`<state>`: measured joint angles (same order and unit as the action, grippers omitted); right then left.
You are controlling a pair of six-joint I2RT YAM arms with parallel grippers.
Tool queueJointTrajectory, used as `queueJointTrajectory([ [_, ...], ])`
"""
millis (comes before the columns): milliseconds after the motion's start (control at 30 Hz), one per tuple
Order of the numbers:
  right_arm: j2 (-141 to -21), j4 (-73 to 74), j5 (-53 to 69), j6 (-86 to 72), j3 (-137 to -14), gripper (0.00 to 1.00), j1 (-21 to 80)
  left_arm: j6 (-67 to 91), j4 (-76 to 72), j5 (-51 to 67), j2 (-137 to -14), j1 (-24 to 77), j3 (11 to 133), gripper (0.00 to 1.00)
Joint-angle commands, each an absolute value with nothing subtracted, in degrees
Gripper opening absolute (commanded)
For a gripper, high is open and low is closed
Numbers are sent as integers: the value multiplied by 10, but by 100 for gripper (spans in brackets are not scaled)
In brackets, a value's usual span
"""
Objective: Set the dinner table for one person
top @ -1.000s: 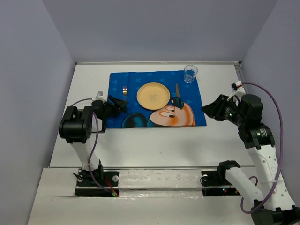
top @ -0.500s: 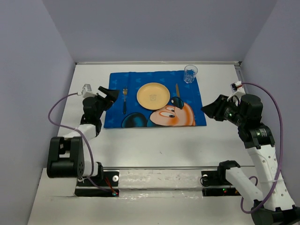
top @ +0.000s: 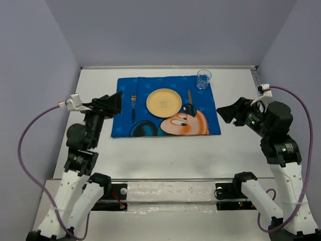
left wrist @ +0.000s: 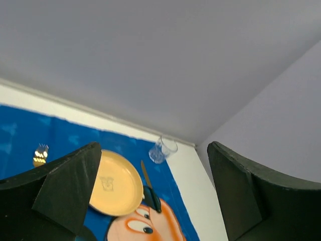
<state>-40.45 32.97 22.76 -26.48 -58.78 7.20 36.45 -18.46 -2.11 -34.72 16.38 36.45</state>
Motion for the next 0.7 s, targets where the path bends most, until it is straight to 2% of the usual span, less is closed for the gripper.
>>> queueJointTrajectory([
  [0,-381,308,180,-234,-661,65,76,256,-38,-74,-252,168,449,99],
  [33,-379,311,158,-231,-671,92,76,232,-19,-86,-225,168,458,99],
  [67,-376,312,151,-226,-676,100,76,221,-3,-90,-215,168,474,99],
  [167,-369,314,132,-219,-684,100,76,181,75,-105,-184,167,504,99],
  [400,-328,292,115,-208,-665,100,76,114,121,-137,-118,168,506,99],
  [667,-323,264,119,-219,-669,100,76,124,98,-107,-152,168,480,99],
])
